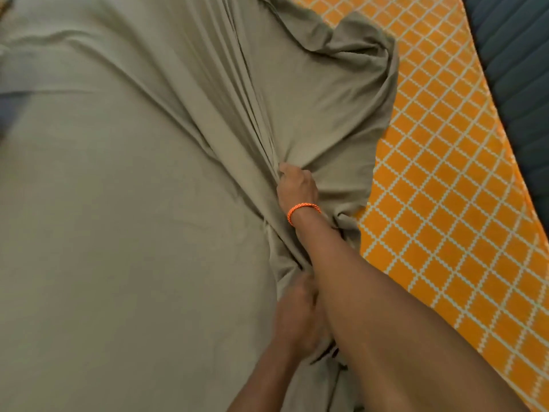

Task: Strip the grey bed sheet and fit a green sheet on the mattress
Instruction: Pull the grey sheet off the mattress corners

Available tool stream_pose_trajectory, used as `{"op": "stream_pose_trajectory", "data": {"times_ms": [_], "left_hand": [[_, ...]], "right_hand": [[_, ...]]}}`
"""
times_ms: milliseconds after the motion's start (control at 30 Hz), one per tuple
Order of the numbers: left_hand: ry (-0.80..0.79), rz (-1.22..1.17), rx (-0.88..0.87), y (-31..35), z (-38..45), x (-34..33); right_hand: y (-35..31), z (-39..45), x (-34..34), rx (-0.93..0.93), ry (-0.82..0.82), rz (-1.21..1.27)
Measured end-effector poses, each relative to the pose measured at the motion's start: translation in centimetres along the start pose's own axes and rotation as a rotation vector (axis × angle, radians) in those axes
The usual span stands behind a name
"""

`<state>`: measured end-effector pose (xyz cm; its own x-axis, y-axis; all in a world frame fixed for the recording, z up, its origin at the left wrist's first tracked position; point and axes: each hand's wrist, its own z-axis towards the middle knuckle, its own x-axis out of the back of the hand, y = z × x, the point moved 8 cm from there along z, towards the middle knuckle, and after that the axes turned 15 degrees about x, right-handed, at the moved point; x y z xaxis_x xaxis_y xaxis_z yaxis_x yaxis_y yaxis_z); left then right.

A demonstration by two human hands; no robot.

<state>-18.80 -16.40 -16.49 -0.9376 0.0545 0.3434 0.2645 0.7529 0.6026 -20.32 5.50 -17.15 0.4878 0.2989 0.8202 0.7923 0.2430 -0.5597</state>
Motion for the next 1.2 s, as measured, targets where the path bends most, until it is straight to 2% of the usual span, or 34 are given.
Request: {"op": "stream_pose_trajectory", "data": {"times_ms": [67, 133, 167, 300, 433, 533, 700, 867, 1000, 1067, 1100, 1200], "left_hand": [[0.262, -0.127, -0.137, -0.1, 1.6, 3.9], [0.468, -0.178, -0.130, -0.1, 2.8, 8.5], [0.520, -0.183, -0.121, 0.2, 3.5, 10.5], [0.525, -0.200, 0.007, -0.5, 6.9, 15.0], [0.595, -0.369, 0.329, -3.4, 9.6, 18.4], [0.653, -0.363, 0.412, -5.3, 9.9, 20.7], [0.672, -0.222, 0.281, -6.3, 8.9, 22.8], [0.653, -0.109, 0.211, -5.0, 7.1, 25.1], [0.614, -0.070, 0.109, -2.7, 6.0, 24.8], [0.584, -0.141, 0.095, -2.9, 6.1, 24.2], [0.568, -0.163, 0.099, -3.6, 6.4, 23.7], [0.510, -0.180, 0.092, -4.4, 6.3, 22.0]], "right_hand": [[-0.7, -1.3, 0.4, 0.074, -0.021, -0.091], [-1.5, -3.8, 0.1, 0.170, -0.050, -0.187], [-1.7, -5.6, -0.4, 0.216, -0.065, -0.214], [0.1, -16.6, -3.9, 0.294, -0.230, -0.215], [0.7, -27.8, -6.7, 0.468, -0.392, -0.254], [0.0, -30.8, -7.6, 0.542, -0.391, -0.238], [-1.6, -27.7, -6.4, 0.557, -0.264, -0.263], [-6.7, -19.5, -1.1, 0.412, 0.114, -0.116], [-13.1, -10.9, -0.5, 0.366, 0.250, 0.064], [-15.4, -6.4, -1.9, 0.261, 0.238, 0.162], [-16.2, -4.3, -3.0, 0.196, 0.178, 0.204], [-18.1, -0.1, -7.3, 0.131, -0.140, 0.128]]}}
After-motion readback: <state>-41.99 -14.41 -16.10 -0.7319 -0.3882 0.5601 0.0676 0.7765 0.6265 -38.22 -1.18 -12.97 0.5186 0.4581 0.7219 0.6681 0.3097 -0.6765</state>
